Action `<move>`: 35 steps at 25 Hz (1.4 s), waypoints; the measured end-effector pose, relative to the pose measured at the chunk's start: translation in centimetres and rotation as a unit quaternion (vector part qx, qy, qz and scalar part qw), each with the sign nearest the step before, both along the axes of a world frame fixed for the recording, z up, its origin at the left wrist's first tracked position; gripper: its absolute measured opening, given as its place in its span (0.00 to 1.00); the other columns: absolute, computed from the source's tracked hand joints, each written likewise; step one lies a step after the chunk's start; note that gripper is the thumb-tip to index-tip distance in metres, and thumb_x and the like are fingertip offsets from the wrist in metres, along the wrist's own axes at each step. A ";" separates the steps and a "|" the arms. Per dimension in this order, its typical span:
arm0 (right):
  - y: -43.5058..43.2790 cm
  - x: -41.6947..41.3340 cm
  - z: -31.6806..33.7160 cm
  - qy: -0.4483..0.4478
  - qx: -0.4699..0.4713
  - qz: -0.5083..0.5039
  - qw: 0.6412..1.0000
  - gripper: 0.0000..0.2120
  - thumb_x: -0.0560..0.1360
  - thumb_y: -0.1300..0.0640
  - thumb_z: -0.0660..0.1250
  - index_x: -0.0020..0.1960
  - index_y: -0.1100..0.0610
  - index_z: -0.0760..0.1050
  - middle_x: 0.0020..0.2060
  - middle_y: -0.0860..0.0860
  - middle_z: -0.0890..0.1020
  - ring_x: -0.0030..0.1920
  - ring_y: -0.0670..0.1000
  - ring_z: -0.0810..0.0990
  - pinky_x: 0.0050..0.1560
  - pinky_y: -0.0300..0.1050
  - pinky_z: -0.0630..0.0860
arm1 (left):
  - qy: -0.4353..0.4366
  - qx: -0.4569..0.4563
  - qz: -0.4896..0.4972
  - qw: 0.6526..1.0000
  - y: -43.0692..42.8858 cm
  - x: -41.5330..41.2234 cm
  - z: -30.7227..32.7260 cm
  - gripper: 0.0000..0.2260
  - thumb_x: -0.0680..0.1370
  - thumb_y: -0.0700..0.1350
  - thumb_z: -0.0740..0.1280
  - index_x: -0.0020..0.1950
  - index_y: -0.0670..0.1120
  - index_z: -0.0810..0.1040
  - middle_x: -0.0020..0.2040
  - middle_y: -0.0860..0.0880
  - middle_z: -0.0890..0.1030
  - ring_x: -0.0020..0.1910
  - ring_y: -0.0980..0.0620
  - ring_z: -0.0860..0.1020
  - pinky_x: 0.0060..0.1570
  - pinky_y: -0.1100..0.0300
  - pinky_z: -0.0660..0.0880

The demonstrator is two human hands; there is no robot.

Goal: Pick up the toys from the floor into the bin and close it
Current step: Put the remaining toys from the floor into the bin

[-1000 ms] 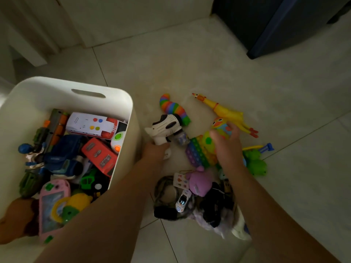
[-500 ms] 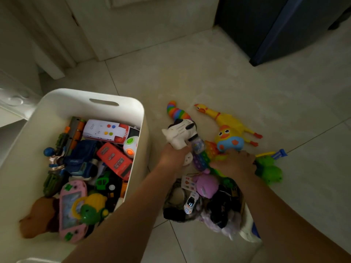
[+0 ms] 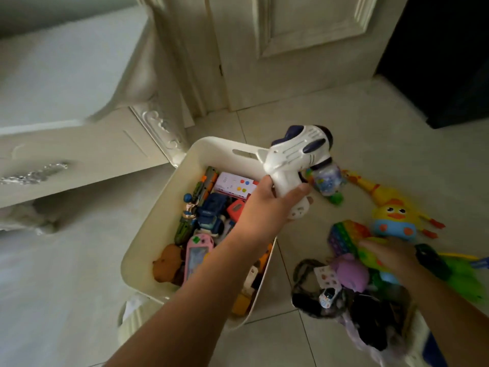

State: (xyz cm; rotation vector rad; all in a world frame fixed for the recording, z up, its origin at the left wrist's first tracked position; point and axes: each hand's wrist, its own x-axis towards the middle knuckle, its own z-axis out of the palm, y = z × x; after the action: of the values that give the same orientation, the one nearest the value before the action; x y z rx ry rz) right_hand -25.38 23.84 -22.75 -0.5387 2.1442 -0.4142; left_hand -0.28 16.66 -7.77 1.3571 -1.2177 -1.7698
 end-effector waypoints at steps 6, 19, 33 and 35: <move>-3.5 7.4 13.1 -0.040 -0.285 -0.026 0.957 0.12 0.70 0.53 0.74 0.52 0.55 0.79 0.47 0.54 0.81 0.50 0.56 0.81 0.46 0.45 0.73 | 0.063 0.052 0.108 0.991 0.2 9.7 1.3 0.05 0.78 0.40 0.66 0.53 0.47 0.76 0.50 0.43 0.83 0.46 0.48 0.84 0.48 0.50 0.81; -3.5 33.9 9.7 -0.312 -0.075 0.098 0.942 0.23 0.58 0.42 0.77 0.44 0.56 0.80 0.45 0.54 0.85 0.48 0.56 0.83 0.57 0.55 0.79 | 0.050 -0.033 0.260 0.964 -1.1 21.4 4.3 0.10 0.78 0.40 0.66 0.59 0.44 0.74 0.50 0.46 0.82 0.48 0.48 0.82 0.50 0.50 0.79; -7.7 27.1 8.5 -0.156 -0.090 0.019 0.983 0.35 0.70 0.37 0.69 0.69 0.56 0.67 0.64 0.55 0.73 0.60 0.57 0.75 0.45 0.51 0.80 | 0.050 0.031 0.223 0.973 -0.3 19.4 0.4 0.05 0.78 0.40 0.65 0.52 0.48 0.76 0.49 0.43 0.82 0.46 0.47 0.81 0.55 0.45 0.78; -7.7 27.4 7.6 -0.157 -0.095 0.024 0.983 0.31 0.74 0.42 0.66 0.72 0.54 0.65 0.65 0.56 0.73 0.60 0.58 0.75 0.54 0.55 0.79 | 0.052 0.035 0.210 0.976 -0.3 18.8 0.2 0.05 0.79 0.39 0.65 0.53 0.47 0.75 0.49 0.44 0.82 0.45 0.49 0.82 0.54 0.46 0.78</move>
State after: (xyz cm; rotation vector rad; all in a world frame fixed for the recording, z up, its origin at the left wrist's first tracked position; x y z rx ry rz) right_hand 2.00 16.13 -15.12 -0.5902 1.7963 -0.6381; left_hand 18.52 16.40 -7.56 1.4191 -0.7485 -1.5675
